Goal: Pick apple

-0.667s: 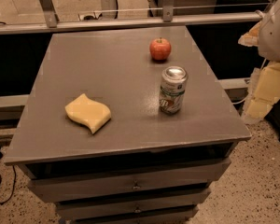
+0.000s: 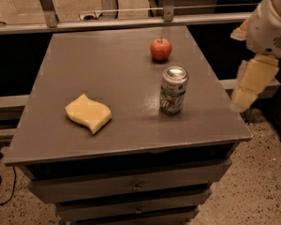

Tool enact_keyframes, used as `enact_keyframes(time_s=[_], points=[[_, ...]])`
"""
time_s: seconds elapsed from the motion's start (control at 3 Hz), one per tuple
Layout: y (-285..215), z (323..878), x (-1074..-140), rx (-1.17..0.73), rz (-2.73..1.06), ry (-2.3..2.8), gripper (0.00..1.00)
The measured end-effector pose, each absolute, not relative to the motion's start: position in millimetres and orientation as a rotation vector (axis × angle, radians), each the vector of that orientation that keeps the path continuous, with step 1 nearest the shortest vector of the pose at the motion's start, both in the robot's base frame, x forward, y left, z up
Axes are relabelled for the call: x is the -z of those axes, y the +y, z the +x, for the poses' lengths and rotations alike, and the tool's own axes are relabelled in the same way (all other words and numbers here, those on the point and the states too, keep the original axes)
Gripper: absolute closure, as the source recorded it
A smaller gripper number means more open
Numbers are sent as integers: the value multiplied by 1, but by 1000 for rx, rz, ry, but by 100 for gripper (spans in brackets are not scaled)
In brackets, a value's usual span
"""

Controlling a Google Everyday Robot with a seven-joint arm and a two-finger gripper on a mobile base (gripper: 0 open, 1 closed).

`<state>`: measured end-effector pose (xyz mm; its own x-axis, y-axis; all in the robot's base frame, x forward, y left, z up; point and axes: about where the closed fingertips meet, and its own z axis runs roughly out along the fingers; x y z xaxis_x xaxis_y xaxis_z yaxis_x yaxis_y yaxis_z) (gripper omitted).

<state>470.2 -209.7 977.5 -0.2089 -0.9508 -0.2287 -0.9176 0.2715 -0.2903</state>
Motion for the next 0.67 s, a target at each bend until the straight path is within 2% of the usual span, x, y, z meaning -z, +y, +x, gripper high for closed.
enact_keyframes(time_s=[0.67], points=[[-216,573,-961,175,-1678,2075,0]])
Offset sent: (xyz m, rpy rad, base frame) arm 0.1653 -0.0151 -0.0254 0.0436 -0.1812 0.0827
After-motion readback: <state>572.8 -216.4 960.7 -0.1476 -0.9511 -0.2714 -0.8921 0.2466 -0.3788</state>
